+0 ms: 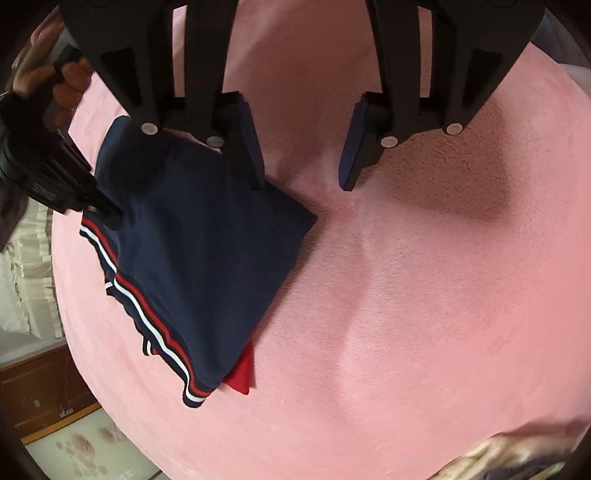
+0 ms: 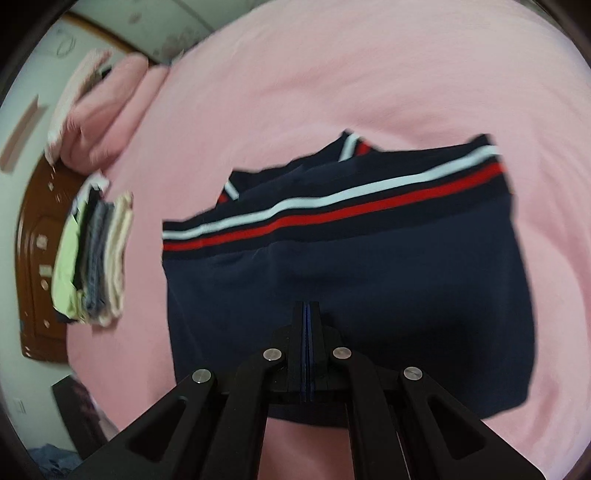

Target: Fold large clothes

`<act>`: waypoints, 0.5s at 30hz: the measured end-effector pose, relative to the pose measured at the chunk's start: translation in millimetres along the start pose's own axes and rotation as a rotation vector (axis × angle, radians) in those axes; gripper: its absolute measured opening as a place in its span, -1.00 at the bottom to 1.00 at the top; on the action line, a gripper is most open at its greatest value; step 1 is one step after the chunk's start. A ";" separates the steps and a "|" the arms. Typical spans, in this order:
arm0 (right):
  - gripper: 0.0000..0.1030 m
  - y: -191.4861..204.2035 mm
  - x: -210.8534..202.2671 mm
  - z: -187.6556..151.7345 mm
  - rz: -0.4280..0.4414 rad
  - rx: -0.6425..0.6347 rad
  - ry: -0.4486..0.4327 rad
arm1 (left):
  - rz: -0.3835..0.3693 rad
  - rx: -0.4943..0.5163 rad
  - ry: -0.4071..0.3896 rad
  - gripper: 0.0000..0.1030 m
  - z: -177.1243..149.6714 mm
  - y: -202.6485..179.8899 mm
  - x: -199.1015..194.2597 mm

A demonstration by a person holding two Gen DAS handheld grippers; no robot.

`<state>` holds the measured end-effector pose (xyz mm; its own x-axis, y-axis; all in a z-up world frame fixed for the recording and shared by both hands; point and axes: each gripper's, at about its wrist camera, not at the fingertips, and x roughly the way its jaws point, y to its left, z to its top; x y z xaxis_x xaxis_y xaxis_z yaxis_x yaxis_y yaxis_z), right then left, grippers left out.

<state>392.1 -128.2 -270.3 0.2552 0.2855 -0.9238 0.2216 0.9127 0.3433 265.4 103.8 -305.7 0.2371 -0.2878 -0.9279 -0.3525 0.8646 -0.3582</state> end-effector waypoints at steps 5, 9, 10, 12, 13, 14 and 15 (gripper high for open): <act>-1.00 20.0 40.3 7.7 -0.134 -0.048 0.061 | 0.001 -0.015 0.022 -0.18 3.6 4.7 5.6; -1.00 31.8 71.3 17.3 -0.221 -0.067 0.053 | -0.041 -0.056 0.041 -0.04 3.6 5.3 7.4; -1.00 34.4 79.0 20.9 -0.241 -0.072 0.056 | -0.047 -0.060 0.042 0.00 3.8 4.2 7.5; -1.00 37.3 86.3 26.6 -0.257 -0.063 0.061 | -0.064 -0.056 0.051 0.07 4.1 4.1 6.6; -1.00 38.8 89.2 29.5 -0.263 -0.060 0.066 | -0.075 -0.055 0.058 0.11 4.2 5.5 5.1; -1.00 40.9 92.3 32.3 -0.271 -0.061 0.070 | -0.084 -0.053 0.066 0.12 4.6 5.7 5.0; -1.00 42.0 93.8 33.4 -0.273 -0.062 0.069 | -0.089 -0.050 0.073 0.13 5.3 5.0 6.0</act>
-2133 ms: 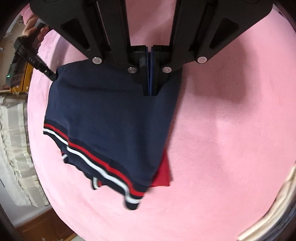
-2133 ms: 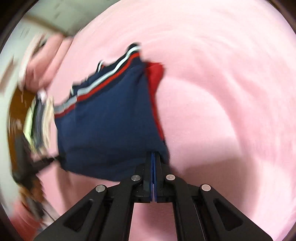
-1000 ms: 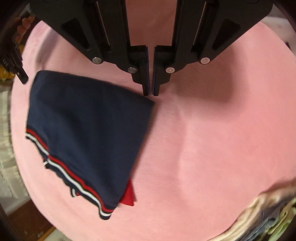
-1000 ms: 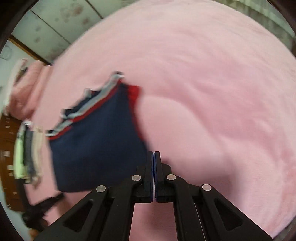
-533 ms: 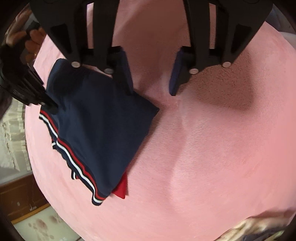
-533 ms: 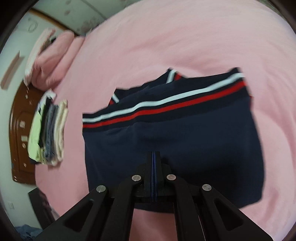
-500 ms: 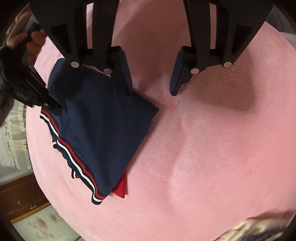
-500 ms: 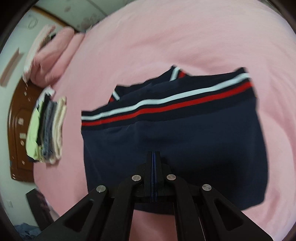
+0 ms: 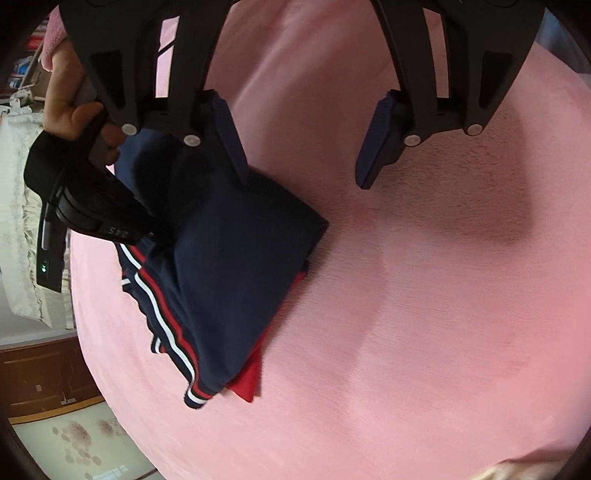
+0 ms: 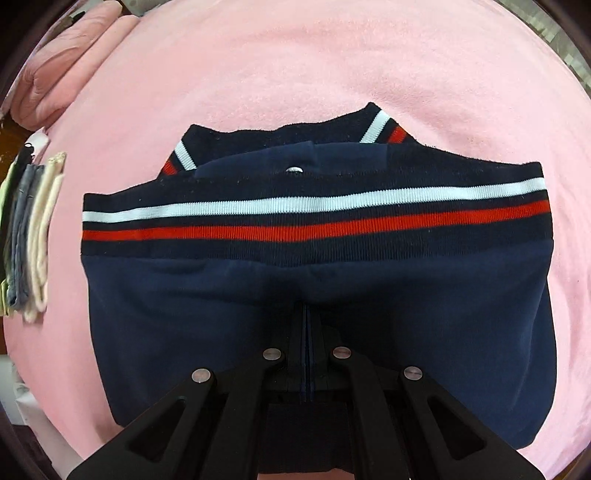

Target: Fold large clothes

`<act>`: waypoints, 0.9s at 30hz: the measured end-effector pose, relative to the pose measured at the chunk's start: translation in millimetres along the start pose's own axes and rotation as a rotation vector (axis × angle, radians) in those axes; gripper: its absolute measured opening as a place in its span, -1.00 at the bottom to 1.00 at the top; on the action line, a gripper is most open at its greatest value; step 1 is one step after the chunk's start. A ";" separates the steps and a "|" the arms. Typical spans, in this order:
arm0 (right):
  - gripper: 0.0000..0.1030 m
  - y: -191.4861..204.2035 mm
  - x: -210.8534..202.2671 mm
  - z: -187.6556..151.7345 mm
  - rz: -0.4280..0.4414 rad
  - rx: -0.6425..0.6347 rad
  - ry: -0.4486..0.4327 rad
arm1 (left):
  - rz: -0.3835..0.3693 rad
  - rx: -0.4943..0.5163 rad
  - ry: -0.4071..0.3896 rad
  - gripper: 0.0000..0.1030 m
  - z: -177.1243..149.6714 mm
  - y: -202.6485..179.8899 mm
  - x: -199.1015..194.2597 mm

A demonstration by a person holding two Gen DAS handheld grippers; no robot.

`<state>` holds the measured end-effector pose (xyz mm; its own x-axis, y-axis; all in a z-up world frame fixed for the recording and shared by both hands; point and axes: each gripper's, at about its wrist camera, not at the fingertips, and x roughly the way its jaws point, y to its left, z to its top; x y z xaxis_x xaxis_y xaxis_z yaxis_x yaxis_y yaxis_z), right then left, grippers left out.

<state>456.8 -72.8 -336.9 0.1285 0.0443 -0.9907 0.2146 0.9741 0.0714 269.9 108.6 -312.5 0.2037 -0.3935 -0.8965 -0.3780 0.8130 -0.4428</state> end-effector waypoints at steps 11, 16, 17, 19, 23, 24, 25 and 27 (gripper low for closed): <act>-1.00 13.1 10.5 16.4 -0.012 -0.027 -0.015 | -0.036 -0.084 -0.008 0.14 8.4 -2.6 3.3; -1.00 16.4 14.0 24.8 -0.002 -0.022 -0.016 | -0.262 -0.246 0.066 0.14 12.8 5.3 17.0; -1.00 9.3 14.0 16.1 -0.001 -0.022 -0.019 | -0.296 -0.281 0.075 0.13 13.3 6.8 20.5; -1.00 5.9 14.4 14.1 0.000 -0.023 -0.020 | -0.327 -0.326 0.077 0.13 14.8 7.8 27.3; -1.00 -0.3 14.5 9.6 0.004 -0.019 -0.021 | -0.334 -0.334 0.046 0.13 19.5 3.0 32.3; -1.00 -1.2 14.6 8.5 0.005 -0.018 -0.021 | -0.336 -0.331 0.034 0.13 20.0 1.2 33.0; -1.00 -2.0 14.9 8.1 0.005 -0.017 -0.022 | -0.334 -0.328 0.025 0.13 21.5 -0.4 34.1; -1.00 -3.3 14.1 6.5 0.006 -0.016 -0.025 | -0.326 -0.317 0.008 0.13 24.7 -4.2 37.1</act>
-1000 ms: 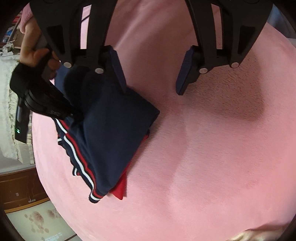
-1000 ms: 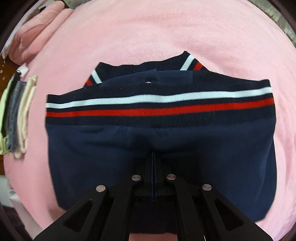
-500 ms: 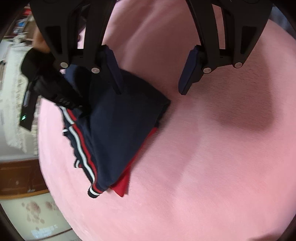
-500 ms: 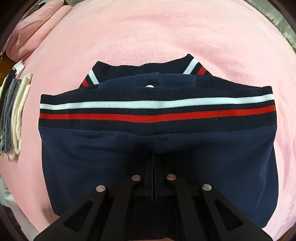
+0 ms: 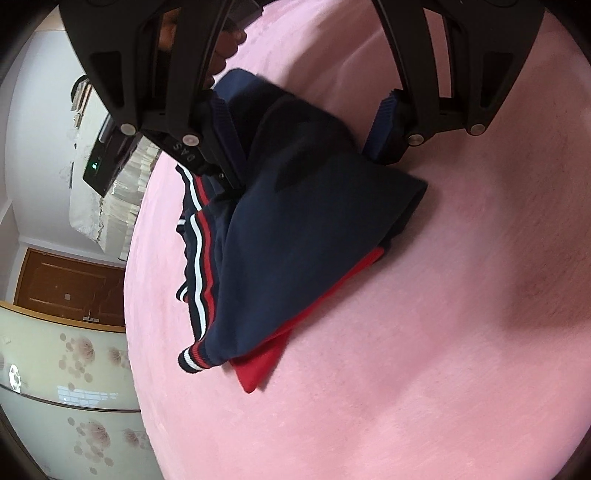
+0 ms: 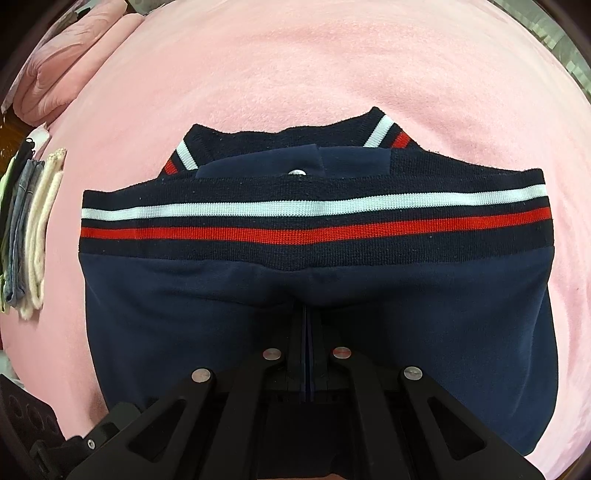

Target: Fold large clothes

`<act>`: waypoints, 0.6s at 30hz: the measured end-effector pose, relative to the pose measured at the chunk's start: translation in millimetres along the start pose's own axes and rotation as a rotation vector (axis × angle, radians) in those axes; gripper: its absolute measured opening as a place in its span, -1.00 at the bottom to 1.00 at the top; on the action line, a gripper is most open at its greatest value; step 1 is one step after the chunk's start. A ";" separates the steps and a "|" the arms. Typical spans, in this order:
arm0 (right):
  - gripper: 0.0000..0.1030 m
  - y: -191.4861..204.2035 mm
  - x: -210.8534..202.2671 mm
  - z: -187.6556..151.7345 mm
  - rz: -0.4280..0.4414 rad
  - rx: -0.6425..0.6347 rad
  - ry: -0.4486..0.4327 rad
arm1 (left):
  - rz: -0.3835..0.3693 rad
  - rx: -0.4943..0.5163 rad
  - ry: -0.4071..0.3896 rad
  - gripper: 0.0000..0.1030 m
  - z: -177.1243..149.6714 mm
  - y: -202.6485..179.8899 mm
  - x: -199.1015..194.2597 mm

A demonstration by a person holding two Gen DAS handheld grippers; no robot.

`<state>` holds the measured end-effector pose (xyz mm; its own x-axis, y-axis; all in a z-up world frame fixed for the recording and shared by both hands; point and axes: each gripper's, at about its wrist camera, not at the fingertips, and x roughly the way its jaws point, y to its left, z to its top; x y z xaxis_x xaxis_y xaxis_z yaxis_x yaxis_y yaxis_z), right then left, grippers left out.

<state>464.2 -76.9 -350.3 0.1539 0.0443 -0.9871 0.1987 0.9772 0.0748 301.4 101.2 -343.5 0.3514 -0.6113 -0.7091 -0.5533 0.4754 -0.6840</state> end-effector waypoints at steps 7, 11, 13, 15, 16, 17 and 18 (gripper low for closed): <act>-1.00 -4.4 -10.6 -8.5 0.011 0.004 0.001 | 0.047 0.021 -0.037 0.14 11.0 -9.4 12.9; -1.00 -6.8 -17.1 -10.6 0.019 -0.002 0.006 | 0.139 0.037 -0.083 0.14 -0.3 -10.5 -1.0; -1.00 -8.5 -19.1 -11.4 0.025 0.001 0.006 | 0.208 0.061 -0.119 0.14 -7.7 -9.7 -11.5; -1.00 -10.8 -21.7 -12.4 0.031 0.006 0.005 | 0.249 0.098 -0.146 0.14 -10.3 -7.9 -18.0; -1.00 -11.8 -22.5 -12.7 0.033 0.010 0.005 | 0.243 0.111 -0.144 0.14 -9.1 -6.2 -17.6; -1.00 -12.4 -23.0 -13.0 0.033 0.012 0.004 | 0.225 0.108 -0.132 0.14 -5.8 -3.9 -14.7; -1.00 -12.8 -23.9 -13.5 0.033 0.012 0.003 | 0.212 0.099 -0.132 0.14 -3.0 -2.9 -12.5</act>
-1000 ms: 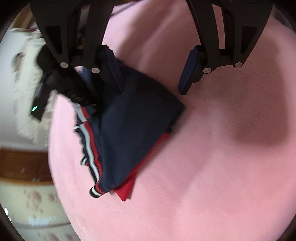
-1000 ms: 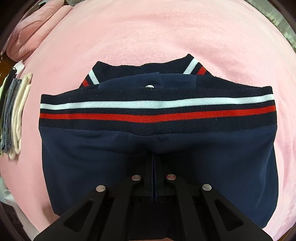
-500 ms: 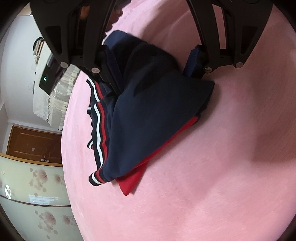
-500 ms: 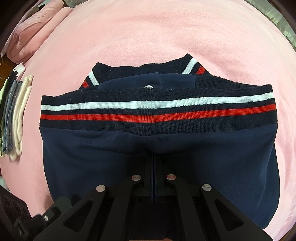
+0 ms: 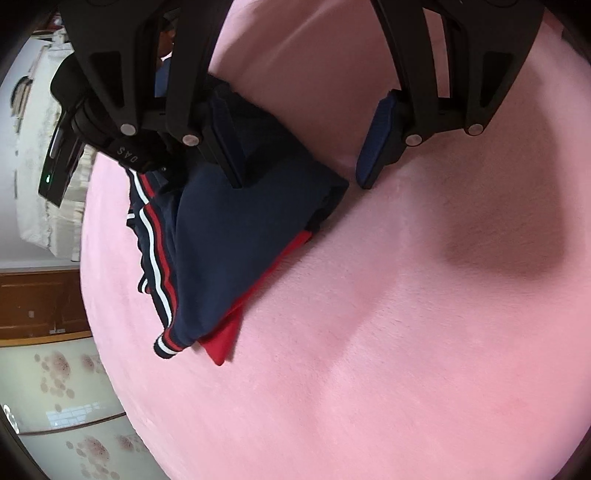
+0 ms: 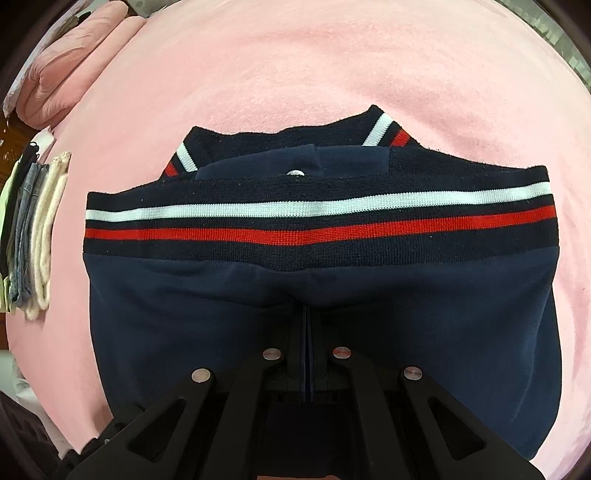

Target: Fold large clothes

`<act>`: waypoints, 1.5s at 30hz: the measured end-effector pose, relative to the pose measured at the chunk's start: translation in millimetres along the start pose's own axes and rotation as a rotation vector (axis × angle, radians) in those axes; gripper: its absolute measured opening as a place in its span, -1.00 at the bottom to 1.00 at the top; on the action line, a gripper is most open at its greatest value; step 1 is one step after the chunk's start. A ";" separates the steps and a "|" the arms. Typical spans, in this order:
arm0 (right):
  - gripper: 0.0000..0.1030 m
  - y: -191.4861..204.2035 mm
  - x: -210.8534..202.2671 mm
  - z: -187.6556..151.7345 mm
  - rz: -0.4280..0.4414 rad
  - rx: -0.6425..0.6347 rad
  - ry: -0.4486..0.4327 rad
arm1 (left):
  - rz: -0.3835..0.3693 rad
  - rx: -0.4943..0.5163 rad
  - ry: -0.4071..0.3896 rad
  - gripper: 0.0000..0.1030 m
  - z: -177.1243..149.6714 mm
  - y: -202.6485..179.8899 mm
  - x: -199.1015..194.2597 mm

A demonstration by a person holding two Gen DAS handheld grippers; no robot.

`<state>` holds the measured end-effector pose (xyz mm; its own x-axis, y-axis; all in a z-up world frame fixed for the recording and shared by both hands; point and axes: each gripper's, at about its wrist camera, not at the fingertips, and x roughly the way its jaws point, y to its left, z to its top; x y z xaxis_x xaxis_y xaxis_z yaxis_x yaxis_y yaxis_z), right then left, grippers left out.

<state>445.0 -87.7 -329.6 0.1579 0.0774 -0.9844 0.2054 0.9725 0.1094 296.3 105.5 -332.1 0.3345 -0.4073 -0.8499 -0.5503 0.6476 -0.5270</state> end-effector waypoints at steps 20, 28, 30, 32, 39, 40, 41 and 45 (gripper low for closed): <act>-1.00 -17.0 -6.0 -0.4 0.039 0.012 0.001 | -0.160 0.144 0.065 -0.49 33.2 -42.1 35.6; -1.00 -26.0 -7.6 2.9 0.065 -0.010 0.003 | -0.115 0.235 -0.084 -0.60 16.5 -59.9 15.6; -1.00 -28.2 -5.0 1.1 0.086 -0.001 0.001 | -0.083 0.306 -0.126 -0.60 9.2 -73.3 9.4; -1.00 -34.7 -5.5 -1.5 0.118 0.011 -0.003 | -0.057 0.338 -0.134 -0.60 6.3 -78.6 5.4; -1.00 -55.2 -9.1 -11.5 0.226 0.013 -0.064 | -0.059 0.450 -0.195 -0.65 -10.7 -107.3 -8.5; -1.00 -57.9 -10.2 -15.2 0.240 0.011 -0.079 | -0.057 0.466 -0.205 -0.65 -16.7 -113.2 -14.4; -1.00 -61.4 -11.4 -18.4 0.259 0.006 -0.096 | -0.061 0.476 -0.210 -0.66 -22.0 -118.8 -16.1; -1.00 -75.7 -3.3 -27.8 0.309 -0.034 -0.137 | -0.094 0.576 -0.225 -0.67 -54.3 -153.4 -26.8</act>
<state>402.0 -155.5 -338.4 0.3367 0.3414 -0.8775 0.0957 0.9147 0.3926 330.3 -17.9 -228.1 0.5488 -0.3744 -0.7475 -0.0310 0.8844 -0.4657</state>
